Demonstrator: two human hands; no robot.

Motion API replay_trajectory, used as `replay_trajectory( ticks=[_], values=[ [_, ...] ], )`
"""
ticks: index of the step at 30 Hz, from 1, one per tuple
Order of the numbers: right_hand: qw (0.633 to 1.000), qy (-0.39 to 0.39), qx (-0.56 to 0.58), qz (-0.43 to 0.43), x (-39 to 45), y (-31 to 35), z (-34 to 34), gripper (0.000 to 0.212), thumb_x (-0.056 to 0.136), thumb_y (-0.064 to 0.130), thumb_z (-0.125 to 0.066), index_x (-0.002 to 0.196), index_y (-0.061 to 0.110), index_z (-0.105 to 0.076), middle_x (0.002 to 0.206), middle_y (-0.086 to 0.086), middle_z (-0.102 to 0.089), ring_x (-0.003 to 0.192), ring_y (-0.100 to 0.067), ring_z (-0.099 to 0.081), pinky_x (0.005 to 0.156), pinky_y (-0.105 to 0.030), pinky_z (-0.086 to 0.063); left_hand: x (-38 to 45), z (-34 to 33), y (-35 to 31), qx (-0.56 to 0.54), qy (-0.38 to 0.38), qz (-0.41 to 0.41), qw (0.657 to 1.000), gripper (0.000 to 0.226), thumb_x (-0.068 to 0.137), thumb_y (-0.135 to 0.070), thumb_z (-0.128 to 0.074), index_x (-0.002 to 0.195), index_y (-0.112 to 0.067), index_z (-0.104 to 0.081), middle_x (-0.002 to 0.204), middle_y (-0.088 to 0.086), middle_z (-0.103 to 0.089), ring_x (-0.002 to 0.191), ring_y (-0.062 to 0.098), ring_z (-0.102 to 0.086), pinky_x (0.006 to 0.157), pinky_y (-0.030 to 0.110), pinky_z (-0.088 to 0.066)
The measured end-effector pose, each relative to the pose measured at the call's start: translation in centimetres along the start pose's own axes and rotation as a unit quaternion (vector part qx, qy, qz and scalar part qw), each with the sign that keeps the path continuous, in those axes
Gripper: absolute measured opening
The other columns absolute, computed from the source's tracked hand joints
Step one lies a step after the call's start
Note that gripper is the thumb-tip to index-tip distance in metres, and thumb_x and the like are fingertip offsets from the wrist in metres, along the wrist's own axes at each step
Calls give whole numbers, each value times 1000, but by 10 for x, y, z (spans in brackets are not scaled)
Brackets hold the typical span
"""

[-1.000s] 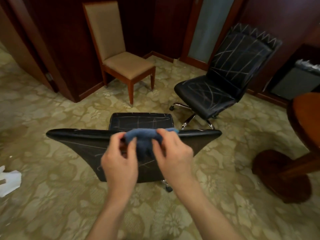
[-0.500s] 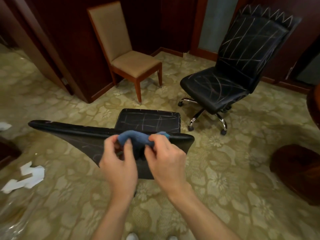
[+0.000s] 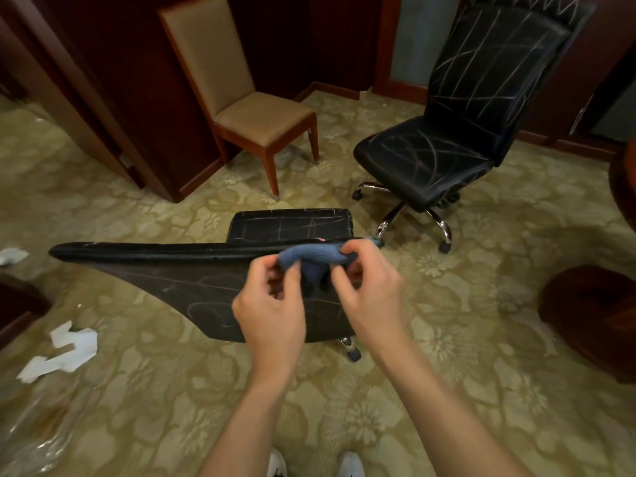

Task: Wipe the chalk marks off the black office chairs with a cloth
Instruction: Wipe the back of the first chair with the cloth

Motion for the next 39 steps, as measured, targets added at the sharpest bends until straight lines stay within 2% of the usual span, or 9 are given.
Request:
replay_trajectory(
  ticks=[3, 8, 13, 16, 20, 25, 27, 34, 39],
  values=[
    [998, 25, -27, 42, -1, 23, -16, 23, 87, 22, -62, 108, 15, -61, 88, 3, -60, 68, -10, -57, 60, -31, -53, 12, 21, 10, 0, -18, 11, 1000, 10, 92, -18, -68, 97, -25, -62, 82, -7, -70, 74, 10, -69, 71, 40, -60],
    [997, 46, -20, 63, -10, 26, -18, 25, 89, 22, -66, 113, 17, -60, 90, 6, -62, 70, -7, -59, 60, -31, -55, 8, 31, 7, 33, 1, 12, 999, 9, 95, -24, -65, 99, -30, -61, 91, -11, -66, 83, 4, -65, 73, 24, -54],
    [997, 55, 49, 0, -28, 15, -8, 46, 90, 27, -69, 132, 21, -51, 87, 20, -53, 77, 4, -56, 68, -10, -46, 0, 41, 4, 27, 47, -33, 998, 7, 94, -24, -66, 98, -25, -60, 99, -5, -61, 91, 10, -62, 75, 29, -53],
    [988, 100, 108, -50, -41, 16, -13, 49, 89, 29, -70, 133, 28, -49, 79, 15, -56, 76, -6, -60, 66, -20, -50, -6, 54, -1, -39, 111, -41, 992, 5, 91, -33, -62, 88, -33, -58, 82, -9, -64, 76, 8, -62, 66, 23, -50],
    [968, 140, 158, -137, -59, 23, -31, 53, 83, 38, -76, 130, 31, -51, 110, 12, -56, 103, -3, -58, 84, -18, -50, -3, 77, 5, -136, 168, 6, 976, 8, 94, -17, -62, 88, -20, -57, 74, -11, -62, 70, 1, -58, 62, 16, -47],
    [851, 210, 387, -287, -84, 47, -69, 33, 86, 29, -71, 116, 17, -64, 116, -4, -68, 109, -17, -66, 92, -32, -55, 12, 113, 42, -233, 195, 113, 946, 11, 92, -23, -60, 94, -12, -59, 81, -2, -64, 76, 10, -62, 65, 21, -52],
    [843, 212, 413, -272, -86, 65, -88, 26, 90, 16, -65, 115, 7, -64, 109, -5, -72, 107, -21, -68, 88, -31, -56, 24, 131, 61, -221, 192, 137, 946, 13, 94, -24, -64, 98, -13, -59, 82, 0, -67, 77, 13, -65, 65, 22, -53],
    [942, 118, 211, -233, -107, 120, -192, 1, 95, 15, -63, 96, 16, -63, 87, -2, -67, 84, -18, -67, 71, -33, -56, 91, 210, 142, -190, 143, 153, 959, 22, 94, -14, -64, 90, -35, -65, 86, 7, -73, 83, 19, -72, 68, 27, -57],
    [988, -5, -95, -125, -95, 169, -241, 11, 90, 31, -66, 98, 23, -66, 87, 14, -46, 77, -5, -52, 63, -24, -45, 148, 248, 178, -134, 104, 106, 980, 12, 91, -21, -70, 96, -32, -66, 89, -5, -70, 84, 10, -67, 71, 18, -51]
  ],
)
Point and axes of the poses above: each hand's wrist, its own x-axis towards the middle knuckle, its own z-axis out of the back of the hand, y = z × x, the point moved 5 cm from there along x, towards the middle knuckle
